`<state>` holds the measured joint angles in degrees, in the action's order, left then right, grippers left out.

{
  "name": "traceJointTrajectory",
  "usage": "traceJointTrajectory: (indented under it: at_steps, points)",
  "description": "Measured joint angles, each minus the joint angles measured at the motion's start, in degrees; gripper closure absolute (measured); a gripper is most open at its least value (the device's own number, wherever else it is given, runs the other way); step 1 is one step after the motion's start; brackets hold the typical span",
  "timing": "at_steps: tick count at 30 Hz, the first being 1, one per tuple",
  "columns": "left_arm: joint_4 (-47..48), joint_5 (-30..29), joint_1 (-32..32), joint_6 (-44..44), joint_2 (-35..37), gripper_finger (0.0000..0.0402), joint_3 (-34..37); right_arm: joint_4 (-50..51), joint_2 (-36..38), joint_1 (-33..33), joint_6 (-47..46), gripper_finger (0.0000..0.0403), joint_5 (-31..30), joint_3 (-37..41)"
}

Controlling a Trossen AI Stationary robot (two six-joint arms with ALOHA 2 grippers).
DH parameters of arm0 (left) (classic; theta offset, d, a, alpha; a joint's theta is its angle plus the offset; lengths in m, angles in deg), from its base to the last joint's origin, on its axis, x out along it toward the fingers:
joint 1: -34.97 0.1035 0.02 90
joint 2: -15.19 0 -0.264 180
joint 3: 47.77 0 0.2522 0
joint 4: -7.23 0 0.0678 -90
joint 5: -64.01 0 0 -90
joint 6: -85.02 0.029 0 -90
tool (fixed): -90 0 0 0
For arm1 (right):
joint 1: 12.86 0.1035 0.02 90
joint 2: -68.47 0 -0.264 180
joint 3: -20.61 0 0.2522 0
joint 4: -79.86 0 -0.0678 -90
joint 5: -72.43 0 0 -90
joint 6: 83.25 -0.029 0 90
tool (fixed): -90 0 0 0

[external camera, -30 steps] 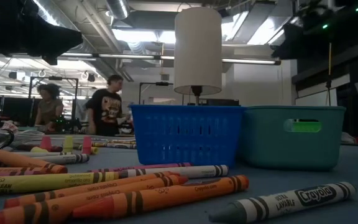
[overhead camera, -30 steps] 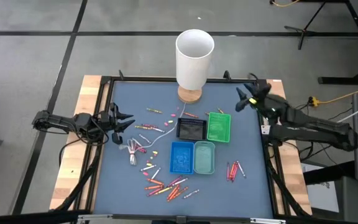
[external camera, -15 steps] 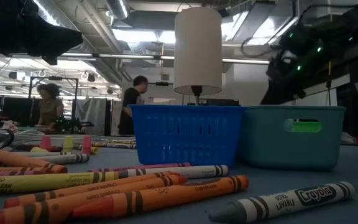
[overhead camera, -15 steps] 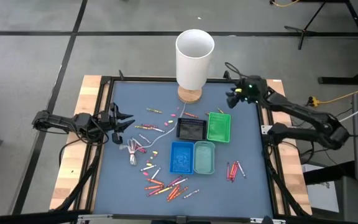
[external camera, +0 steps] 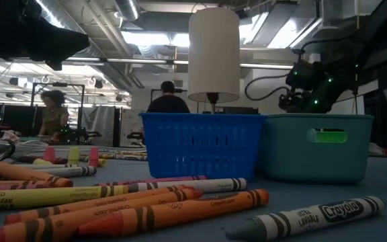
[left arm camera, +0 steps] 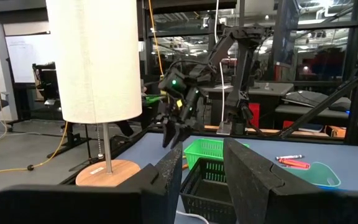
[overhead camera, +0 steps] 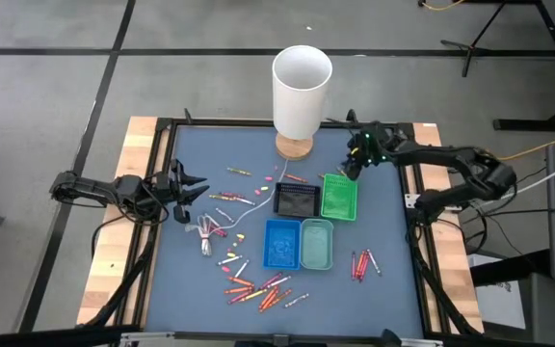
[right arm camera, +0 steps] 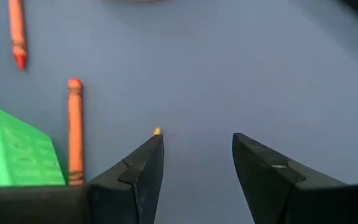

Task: Sort crayons
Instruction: Put the yellow crayon into the green bin

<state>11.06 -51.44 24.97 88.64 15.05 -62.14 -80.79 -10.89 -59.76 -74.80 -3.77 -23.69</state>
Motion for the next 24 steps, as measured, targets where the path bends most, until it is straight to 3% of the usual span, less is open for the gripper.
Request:
traceJointTrajectory:
  at_steps: [10,24]
  points:
    - [0.0,0.0,0.0,0.0,0.0,0.0299,0.0,0.0,-3.5,0.0,2.6,0.0212,4.4,0.0]
    - [0.0,0.0,0.0,0.0,0.0,0.0299,0.0,0.9,-3.5,0.0,8.3,0.0212,3.4,0.2]
